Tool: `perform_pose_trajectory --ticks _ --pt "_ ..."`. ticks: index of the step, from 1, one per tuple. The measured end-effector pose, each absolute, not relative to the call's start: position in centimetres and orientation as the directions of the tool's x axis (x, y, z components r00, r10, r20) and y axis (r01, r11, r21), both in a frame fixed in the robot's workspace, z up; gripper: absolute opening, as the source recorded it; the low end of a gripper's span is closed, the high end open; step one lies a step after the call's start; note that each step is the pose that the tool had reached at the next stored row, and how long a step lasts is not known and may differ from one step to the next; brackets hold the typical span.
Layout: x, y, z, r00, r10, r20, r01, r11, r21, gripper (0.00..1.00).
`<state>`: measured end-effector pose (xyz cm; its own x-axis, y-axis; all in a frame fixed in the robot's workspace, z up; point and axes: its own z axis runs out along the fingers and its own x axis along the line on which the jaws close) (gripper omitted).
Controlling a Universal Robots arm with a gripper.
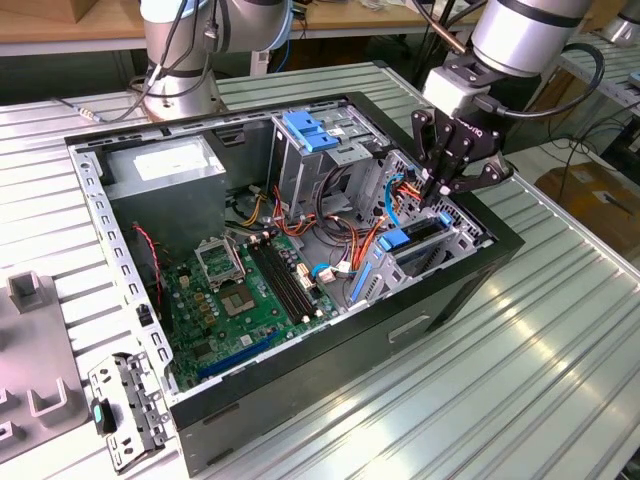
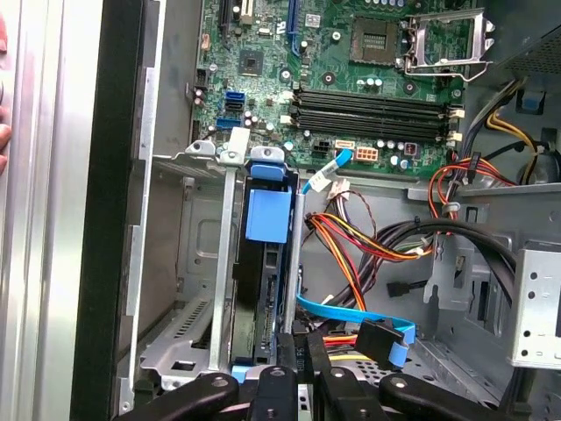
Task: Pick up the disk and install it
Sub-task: 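Insert the first disk wire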
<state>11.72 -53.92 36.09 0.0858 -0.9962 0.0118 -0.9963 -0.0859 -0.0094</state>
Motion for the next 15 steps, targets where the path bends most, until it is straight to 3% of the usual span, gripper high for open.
perform_pose_trajectory --ticks 15 --pt "11.62 -54.43 35.39 0.003 -1.000 0.014 -1.000 -0.003 -0.011 0.17"
